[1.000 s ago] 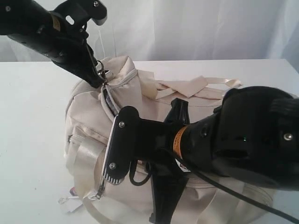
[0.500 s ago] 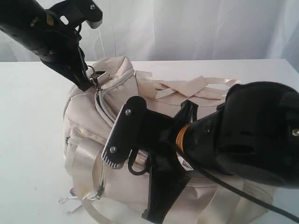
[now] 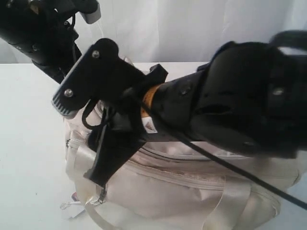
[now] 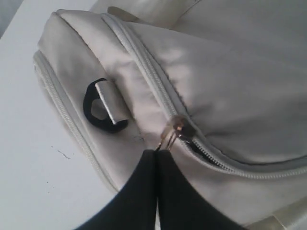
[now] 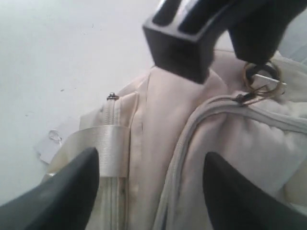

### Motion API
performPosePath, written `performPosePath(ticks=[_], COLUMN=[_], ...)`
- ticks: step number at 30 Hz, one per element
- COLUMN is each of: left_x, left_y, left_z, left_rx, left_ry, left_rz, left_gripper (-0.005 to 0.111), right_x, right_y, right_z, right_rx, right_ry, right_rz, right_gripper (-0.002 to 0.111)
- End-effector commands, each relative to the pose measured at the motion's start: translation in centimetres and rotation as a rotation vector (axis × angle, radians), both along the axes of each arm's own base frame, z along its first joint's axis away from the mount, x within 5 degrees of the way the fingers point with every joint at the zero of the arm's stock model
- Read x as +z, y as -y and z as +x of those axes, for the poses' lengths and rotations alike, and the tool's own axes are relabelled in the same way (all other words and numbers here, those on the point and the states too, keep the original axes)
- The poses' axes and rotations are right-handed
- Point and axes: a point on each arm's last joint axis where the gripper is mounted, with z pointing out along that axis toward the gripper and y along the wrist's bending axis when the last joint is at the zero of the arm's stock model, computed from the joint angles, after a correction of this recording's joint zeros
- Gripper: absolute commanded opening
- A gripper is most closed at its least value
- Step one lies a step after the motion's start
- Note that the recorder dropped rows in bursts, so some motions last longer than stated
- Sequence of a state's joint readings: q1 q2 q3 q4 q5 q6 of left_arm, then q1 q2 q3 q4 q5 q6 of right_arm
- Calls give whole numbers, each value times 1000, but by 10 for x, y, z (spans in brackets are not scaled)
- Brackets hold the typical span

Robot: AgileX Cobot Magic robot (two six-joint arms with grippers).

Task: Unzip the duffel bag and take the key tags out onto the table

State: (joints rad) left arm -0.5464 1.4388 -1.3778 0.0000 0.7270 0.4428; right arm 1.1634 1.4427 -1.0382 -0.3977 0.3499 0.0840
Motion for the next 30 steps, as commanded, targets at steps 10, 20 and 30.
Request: performPosePath(ticks=[10,20,30], left_x=[14,3,-3], left_y=[-3,-3,-12], left_z=[-6,4,1], left_rx=[-23,-36,-61], left_ry=[52,61,14], left_rz=[-30,52,184], left_gripper=[0,0,11], right_x=[-25,-23,-24], right_y=[-29,-26,-25], right_z=[21,20,19], right_rx=[-116,-129,-175], right_ry=[-37,-39,-94], right_rz=[-92,-106,-80], right_gripper=[12,0,0])
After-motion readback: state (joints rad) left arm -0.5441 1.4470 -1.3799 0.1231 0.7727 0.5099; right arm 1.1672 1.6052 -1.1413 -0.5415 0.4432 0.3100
